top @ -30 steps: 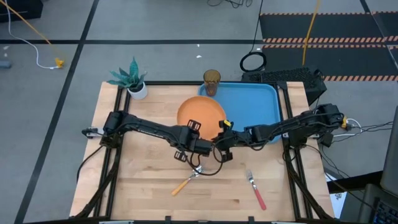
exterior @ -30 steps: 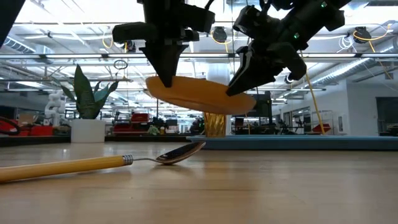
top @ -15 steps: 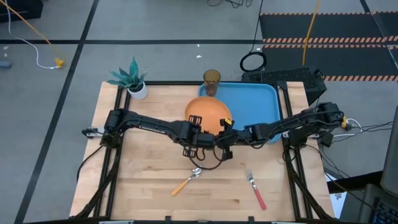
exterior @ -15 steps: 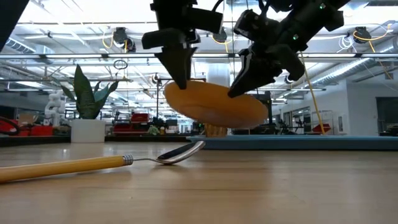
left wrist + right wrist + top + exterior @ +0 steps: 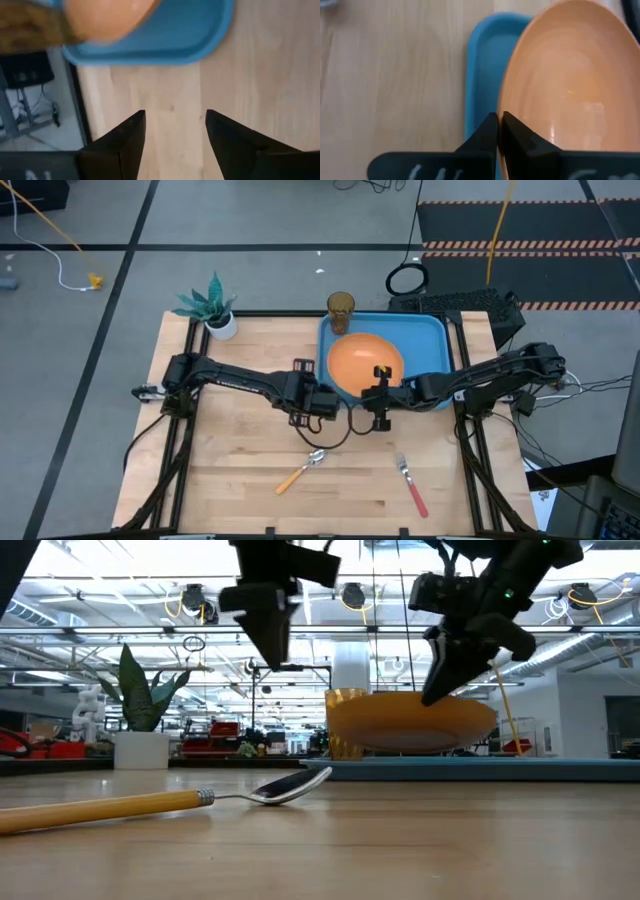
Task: Pick and place plate/cup/fork/spoon on tray
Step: Put the orange plate on the blue serving tray
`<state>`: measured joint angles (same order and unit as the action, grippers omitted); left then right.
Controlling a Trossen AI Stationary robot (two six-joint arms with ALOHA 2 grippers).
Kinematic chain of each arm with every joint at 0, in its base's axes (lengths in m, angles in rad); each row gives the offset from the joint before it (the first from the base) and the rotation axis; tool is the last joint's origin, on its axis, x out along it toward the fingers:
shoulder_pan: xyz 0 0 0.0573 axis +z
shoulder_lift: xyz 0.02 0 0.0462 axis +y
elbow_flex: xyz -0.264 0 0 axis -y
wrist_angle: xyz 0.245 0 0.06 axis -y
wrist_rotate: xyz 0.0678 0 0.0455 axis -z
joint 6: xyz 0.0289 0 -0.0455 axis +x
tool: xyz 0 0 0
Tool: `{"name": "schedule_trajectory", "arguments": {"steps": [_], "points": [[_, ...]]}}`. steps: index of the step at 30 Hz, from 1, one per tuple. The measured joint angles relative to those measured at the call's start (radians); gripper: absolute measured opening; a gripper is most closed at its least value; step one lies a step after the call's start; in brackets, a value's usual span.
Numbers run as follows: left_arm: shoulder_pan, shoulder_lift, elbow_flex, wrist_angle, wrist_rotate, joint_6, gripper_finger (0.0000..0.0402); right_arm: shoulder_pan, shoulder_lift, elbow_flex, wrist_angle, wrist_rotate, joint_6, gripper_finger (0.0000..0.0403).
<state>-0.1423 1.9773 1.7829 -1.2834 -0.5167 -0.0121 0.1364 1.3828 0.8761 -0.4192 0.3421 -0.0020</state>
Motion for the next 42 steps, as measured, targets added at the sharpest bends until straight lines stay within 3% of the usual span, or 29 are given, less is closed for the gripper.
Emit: {"name": "schedule_trajectory", "arguments": {"steps": [6, 11, 19, 30, 42], "points": [[0.009, -0.101, -0.079, 0.048, -0.009, -0.045, 0.018, -0.001, -0.011, 0.0, -0.031, 0.035, 0.028, 0.0], [0.027, -0.199, -0.214, 0.177, -0.009, -0.01, 0.0162, -0.02, 0.006, 0.0, -0.012, 0.132, 0.04, 0.0], [0.065, -0.291, -0.321, 0.233, -0.008, -0.028, 0.0153, -0.077, 0.061, 0.0, -0.004, 0.128, 0.078, 0.0], [0.066, -0.29, -0.33, 0.242, -0.007, -0.024, 0.0154, -0.12, 0.153, -0.001, 0.037, 0.097, 0.069, 0.0006], [0.065, -0.29, -0.33, 0.249, 0.007, -0.036, 0.0154, -0.129, 0.153, -0.001, 0.05, 0.067, 0.092, 0.0008]]}}
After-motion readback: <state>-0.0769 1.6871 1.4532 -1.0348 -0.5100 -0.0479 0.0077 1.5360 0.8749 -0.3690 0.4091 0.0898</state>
